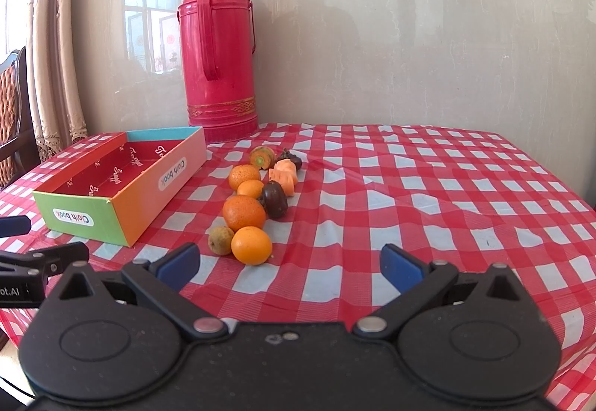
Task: Organize fruits
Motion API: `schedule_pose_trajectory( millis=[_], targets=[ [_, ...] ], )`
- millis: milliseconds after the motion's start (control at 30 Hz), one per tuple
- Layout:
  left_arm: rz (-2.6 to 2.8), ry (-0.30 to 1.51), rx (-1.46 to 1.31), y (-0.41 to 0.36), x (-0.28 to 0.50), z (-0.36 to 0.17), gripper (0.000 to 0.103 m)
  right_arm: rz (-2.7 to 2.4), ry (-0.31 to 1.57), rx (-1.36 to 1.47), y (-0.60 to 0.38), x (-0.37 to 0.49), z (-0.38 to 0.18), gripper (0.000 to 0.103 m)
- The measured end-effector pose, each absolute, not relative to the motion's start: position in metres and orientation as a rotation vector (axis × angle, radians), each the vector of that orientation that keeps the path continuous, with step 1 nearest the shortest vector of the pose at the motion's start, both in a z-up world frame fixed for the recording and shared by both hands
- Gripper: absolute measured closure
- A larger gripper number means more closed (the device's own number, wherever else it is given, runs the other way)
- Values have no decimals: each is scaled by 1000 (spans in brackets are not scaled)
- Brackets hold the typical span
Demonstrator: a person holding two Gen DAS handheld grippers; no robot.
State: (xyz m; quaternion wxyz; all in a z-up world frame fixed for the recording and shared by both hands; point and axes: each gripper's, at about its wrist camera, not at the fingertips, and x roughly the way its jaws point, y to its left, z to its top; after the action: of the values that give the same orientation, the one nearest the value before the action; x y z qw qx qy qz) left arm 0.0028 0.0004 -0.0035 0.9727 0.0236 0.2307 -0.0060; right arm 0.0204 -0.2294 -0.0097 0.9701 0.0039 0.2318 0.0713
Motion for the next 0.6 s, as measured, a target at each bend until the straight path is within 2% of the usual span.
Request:
schedule_pose_trajectory(
  millis=[600],
  targets=[
    [-10,516,-32,9,9,-3,0,121,454,15,-231,18,-9,6]
  ],
)
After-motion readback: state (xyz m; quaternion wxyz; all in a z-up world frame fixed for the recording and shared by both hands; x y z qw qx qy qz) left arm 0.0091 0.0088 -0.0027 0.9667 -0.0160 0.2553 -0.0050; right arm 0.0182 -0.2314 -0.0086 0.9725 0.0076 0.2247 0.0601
